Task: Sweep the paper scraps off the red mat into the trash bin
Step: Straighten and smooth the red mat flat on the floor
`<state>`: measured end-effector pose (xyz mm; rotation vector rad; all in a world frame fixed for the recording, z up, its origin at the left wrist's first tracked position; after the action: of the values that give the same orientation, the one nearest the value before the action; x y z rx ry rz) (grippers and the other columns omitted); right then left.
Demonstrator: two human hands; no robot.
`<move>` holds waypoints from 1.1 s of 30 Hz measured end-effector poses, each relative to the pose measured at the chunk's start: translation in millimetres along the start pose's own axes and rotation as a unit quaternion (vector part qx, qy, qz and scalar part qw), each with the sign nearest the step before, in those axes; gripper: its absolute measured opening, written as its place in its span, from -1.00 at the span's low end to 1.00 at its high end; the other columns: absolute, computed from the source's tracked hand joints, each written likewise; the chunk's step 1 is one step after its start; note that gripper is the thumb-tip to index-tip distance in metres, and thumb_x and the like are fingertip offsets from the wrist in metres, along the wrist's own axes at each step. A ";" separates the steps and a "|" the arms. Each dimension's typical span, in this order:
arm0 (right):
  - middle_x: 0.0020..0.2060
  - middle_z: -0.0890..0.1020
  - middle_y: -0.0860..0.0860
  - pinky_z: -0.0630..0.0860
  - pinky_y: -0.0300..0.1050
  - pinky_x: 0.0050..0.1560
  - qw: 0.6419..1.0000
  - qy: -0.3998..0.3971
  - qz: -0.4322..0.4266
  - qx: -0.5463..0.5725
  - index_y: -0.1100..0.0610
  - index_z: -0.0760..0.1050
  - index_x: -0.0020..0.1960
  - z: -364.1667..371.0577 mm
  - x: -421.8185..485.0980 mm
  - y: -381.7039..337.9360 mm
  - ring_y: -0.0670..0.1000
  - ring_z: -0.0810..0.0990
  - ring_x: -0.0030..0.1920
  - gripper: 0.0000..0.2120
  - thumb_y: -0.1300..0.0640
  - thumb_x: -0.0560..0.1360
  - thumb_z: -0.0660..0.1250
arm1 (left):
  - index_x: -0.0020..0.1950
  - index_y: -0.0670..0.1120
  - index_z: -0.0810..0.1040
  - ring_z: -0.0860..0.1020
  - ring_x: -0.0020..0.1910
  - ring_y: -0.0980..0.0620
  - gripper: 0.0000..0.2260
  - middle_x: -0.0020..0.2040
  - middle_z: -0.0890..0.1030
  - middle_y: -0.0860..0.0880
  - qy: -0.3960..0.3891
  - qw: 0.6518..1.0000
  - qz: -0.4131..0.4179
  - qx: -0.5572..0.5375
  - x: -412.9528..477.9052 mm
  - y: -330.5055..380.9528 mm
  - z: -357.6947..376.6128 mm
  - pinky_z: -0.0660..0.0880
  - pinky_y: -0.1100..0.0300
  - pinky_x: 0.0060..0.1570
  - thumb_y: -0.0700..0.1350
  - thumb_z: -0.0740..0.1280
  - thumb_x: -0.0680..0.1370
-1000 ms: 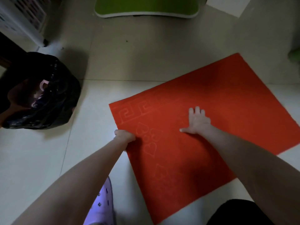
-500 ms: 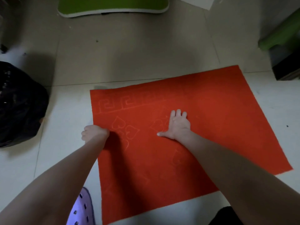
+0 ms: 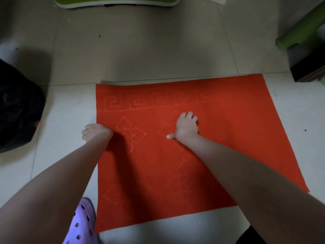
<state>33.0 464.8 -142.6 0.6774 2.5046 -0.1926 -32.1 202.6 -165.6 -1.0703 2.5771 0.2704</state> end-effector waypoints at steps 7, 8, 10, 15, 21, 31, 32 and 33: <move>0.39 0.21 0.19 0.40 -0.04 0.26 0.998 0.014 -0.032 -0.055 0.22 0.11 0.43 -1.7 3.8 2.0 0.19 0.28 0.34 0.05 -0.33 0.21 0.48 | 0.32 -0.31 0.34 0.43 0.29 -0.22 -0.55 0.28 0.46 -0.27 -0.028 0.999 0.023 0.001 5.9 -1.1 -1.7 0.36 0.03 0.28 -0.22 0.36 0.48; 0.39 0.22 0.19 0.41 -0.04 0.24 0.998 0.016 -0.031 -0.055 0.22 0.12 0.43 -2.8 4.0 2.3 0.18 0.29 0.33 0.06 -0.34 0.20 0.48 | 0.32 -0.31 0.35 0.43 0.28 -0.22 -0.55 0.27 0.46 -0.27 -0.031 0.999 0.027 -0.007 6.2 -1.2 -1.8 0.37 0.02 0.27 -0.22 0.37 0.48; 0.37 0.23 0.18 0.42 -0.05 0.21 0.998 0.018 -0.027 -0.051 0.21 0.13 0.41 -5.2 5.3 3.1 0.16 0.30 0.32 0.05 -0.35 0.19 0.48 | 0.32 -0.30 0.35 0.43 0.28 -0.24 -0.54 0.28 0.46 -0.28 -0.030 0.999 0.030 -0.027 7.3 -0.9 -2.1 0.38 -0.02 0.26 -0.21 0.37 0.47; 0.38 0.23 0.18 0.46 -0.06 0.16 0.998 0.018 -0.019 -0.054 0.22 0.11 0.42 -5.2 5.7 0.8 0.16 0.29 0.33 0.07 -0.37 0.20 0.46 | 0.34 -0.29 0.33 0.40 0.30 -0.25 -0.51 0.30 0.42 -0.28 -0.031 0.998 0.044 -0.036 15.8 5.3 -3.2 0.35 -0.02 0.26 -0.18 0.37 0.47; 0.37 0.23 0.17 0.46 -0.06 0.16 0.999 0.004 -0.010 -0.047 0.22 0.10 0.42 -7.9 6.5 0.2 0.15 0.29 0.34 0.07 -0.37 0.19 0.47 | 0.33 -0.28 0.35 0.44 0.27 -0.23 -0.47 0.27 0.47 -0.27 -0.056 0.997 0.053 -0.014 21.9 11.0 -5.8 0.38 0.01 0.27 -0.17 0.42 0.43; 0.37 0.22 0.17 0.48 -0.07 0.11 0.997 -0.020 0.006 -0.070 0.21 0.08 0.43 -12.1 9.6 -2.2 0.14 0.29 0.34 0.11 -0.38 0.16 0.48 | 0.31 -0.27 0.38 0.48 0.22 -0.22 -0.45 0.23 0.50 -0.26 -0.097 0.994 0.054 -0.004 30.1 16.4 -8.1 0.45 -0.02 0.23 -0.14 0.46 0.38; 0.37 0.22 0.16 0.48 -0.06 0.11 0.997 -0.024 0.008 -0.072 0.20 0.08 0.43 -13.2 10.1 -3.4 0.14 0.29 0.34 0.11 -0.37 0.16 0.49 | 0.31 -0.27 0.38 0.48 0.22 -0.22 -0.44 0.22 0.50 -0.26 -0.098 0.994 0.056 -0.002 31.4 16.4 -8.6 0.45 -0.02 0.22 -0.14 0.47 0.37; 0.38 0.21 0.16 0.48 -0.05 0.11 0.997 -0.030 0.012 -0.075 0.20 0.08 0.43 -14.8 10.8 -4.9 0.14 0.30 0.35 0.12 -0.37 0.15 0.49 | 0.31 -0.27 0.37 0.48 0.22 -0.22 -0.43 0.22 0.50 -0.26 -0.099 0.993 0.060 0.002 32.2 16.8 -9.0 0.45 -0.01 0.22 -0.14 0.47 0.37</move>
<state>15.8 469.2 -135.7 0.6297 2.4230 -0.0164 -67.5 190.7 -168.7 -0.8422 2.4640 0.3810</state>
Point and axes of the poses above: each hand's wrist, its own x-axis towards the middle knuckle, its own z-axis out of the palm, y = z × x, the point moved 2 cm from there along x, towards the middle knuckle
